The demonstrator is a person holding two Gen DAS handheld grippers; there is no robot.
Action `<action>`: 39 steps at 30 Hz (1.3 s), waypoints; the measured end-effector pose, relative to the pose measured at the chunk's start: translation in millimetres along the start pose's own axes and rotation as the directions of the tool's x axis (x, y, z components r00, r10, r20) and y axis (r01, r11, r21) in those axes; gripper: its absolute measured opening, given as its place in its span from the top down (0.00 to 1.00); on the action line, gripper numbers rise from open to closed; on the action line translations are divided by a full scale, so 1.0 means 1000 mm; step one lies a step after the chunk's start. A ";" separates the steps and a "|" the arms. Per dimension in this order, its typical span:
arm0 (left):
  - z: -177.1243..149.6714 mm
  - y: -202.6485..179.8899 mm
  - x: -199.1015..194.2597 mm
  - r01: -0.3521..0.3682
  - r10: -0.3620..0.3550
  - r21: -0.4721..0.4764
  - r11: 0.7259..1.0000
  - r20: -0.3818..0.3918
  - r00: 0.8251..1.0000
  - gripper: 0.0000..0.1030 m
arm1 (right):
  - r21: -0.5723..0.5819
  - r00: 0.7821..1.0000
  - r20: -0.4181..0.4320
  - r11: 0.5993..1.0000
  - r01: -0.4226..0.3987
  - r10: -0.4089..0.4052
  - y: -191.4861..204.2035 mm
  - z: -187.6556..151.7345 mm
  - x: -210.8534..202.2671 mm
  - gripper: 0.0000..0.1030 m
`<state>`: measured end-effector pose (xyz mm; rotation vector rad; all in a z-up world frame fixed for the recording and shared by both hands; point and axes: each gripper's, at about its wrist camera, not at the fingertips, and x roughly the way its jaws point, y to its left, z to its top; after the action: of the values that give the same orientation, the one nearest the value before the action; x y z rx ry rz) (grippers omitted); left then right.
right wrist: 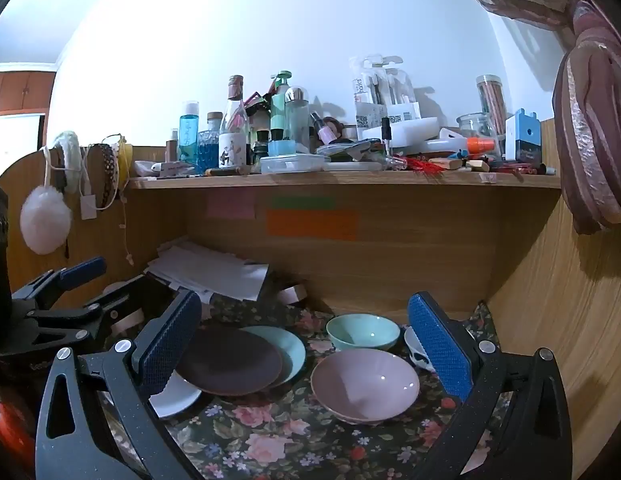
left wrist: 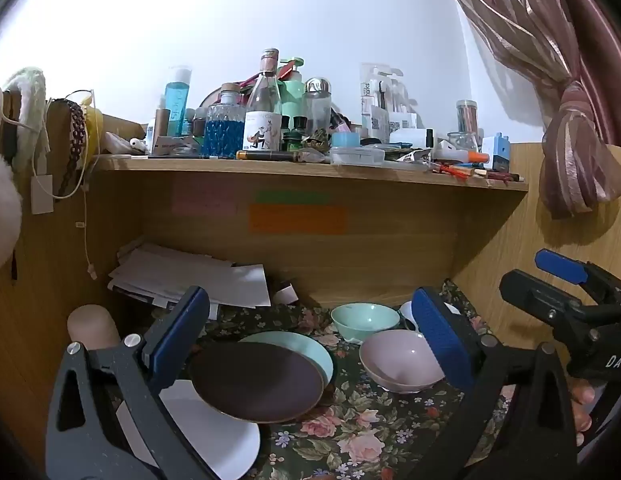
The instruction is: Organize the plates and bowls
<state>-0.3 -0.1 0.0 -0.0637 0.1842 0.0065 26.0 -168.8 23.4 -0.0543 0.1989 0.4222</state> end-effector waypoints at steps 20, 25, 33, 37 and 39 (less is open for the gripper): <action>0.004 -0.003 0.006 -0.011 0.011 0.020 1.000 0.006 1.000 0.00 | 0.028 1.000 -0.011 1.000 -0.007 0.007 -0.003 -0.001 0.003 0.00; 0.004 -0.004 0.007 -0.016 0.016 0.023 1.000 0.010 1.000 0.00 | 0.030 1.000 -0.013 1.000 -0.006 0.006 -0.003 -0.001 0.005 0.00; 0.005 -0.003 0.011 -0.014 0.014 0.017 1.000 0.003 1.000 0.00 | 0.022 1.000 -0.017 1.000 -0.007 0.008 -0.003 -0.001 0.007 0.00; 0.004 -0.003 0.011 -0.016 0.015 0.019 1.000 0.005 1.000 0.00 | 0.020 1.000 -0.014 1.000 -0.012 0.012 -0.001 -0.002 0.007 0.00; 0.004 -0.003 0.012 -0.015 0.015 0.019 1.000 0.005 1.000 0.00 | 0.020 1.000 -0.014 1.000 -0.013 0.013 -0.001 -0.002 0.007 0.00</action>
<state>12.1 -2.8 2.2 -0.0430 0.1799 0.0198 32.5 -166.5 20.2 -0.0366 0.2176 0.4332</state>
